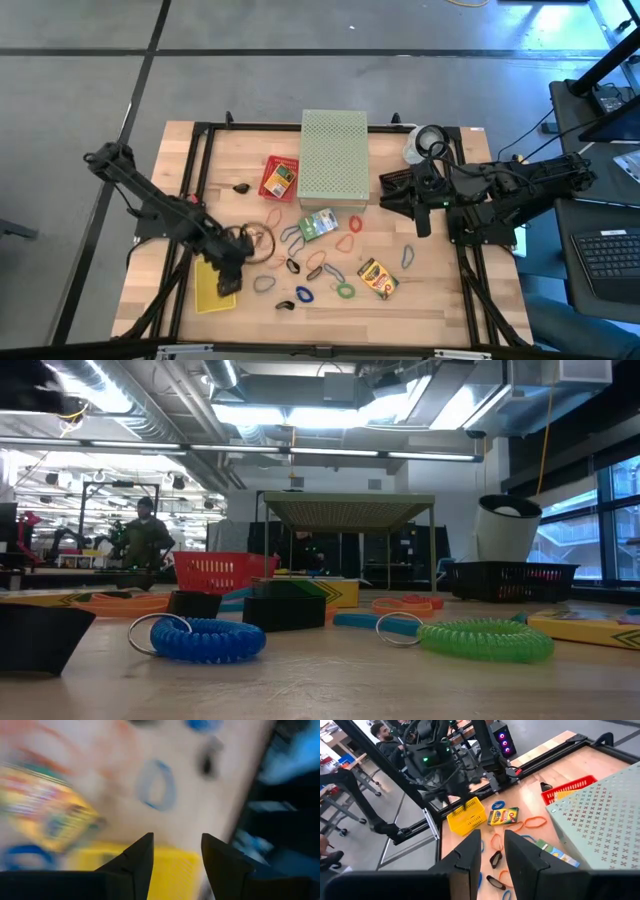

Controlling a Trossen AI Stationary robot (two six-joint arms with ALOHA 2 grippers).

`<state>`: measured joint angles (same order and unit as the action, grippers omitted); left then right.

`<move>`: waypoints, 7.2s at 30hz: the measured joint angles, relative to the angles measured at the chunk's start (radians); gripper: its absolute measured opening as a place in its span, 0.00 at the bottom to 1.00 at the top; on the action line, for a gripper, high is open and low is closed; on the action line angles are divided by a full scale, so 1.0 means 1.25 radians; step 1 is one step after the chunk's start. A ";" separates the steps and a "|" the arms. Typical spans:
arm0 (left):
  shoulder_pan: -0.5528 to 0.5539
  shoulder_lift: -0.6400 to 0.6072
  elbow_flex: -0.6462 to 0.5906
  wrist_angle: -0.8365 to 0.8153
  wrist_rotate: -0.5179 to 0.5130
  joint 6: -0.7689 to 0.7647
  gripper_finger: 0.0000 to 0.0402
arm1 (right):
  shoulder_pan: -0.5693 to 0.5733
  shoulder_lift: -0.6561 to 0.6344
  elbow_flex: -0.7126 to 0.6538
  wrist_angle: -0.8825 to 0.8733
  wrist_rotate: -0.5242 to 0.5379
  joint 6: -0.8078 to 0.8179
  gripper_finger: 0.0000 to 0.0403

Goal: Pick & Place Office Desk Supplies
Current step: Put the black rubber band into the black bin

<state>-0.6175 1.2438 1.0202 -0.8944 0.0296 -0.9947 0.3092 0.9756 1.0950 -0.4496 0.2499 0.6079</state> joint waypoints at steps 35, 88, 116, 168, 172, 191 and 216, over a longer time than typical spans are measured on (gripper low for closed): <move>0.828 0.090 -0.122 -0.101 -0.051 0.543 0.50 | -0.001 -0.001 0.000 -0.001 0.018 0.020 0.21; 0.869 0.328 -0.122 -0.039 -0.090 0.784 0.02 | -0.001 -0.001 0.001 0.000 0.018 0.085 0.21; 0.854 0.073 -0.122 -0.137 -0.027 0.640 0.00 | -0.002 -0.001 0.001 0.000 0.018 0.072 0.21; -0.052 -0.022 -0.121 0.007 0.219 -0.020 0.00 | -0.001 -0.001 0.001 0.000 0.015 0.089 0.21; -0.057 0.013 -0.121 0.011 0.221 -0.011 0.00 | -0.001 -0.001 0.001 0.000 0.015 0.091 0.21; 0.205 0.013 0.190 0.341 -0.311 0.433 0.00 | -0.001 -0.001 0.001 0.000 0.037 0.093 0.21; 0.559 0.198 0.223 0.918 0.200 0.439 0.00 | -0.043 0.075 0.001 0.133 0.136 0.006 0.21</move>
<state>0.0811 1.4918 1.2991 0.2529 0.2802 -0.4465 0.2556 1.0696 1.0958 -0.2828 0.4200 0.6153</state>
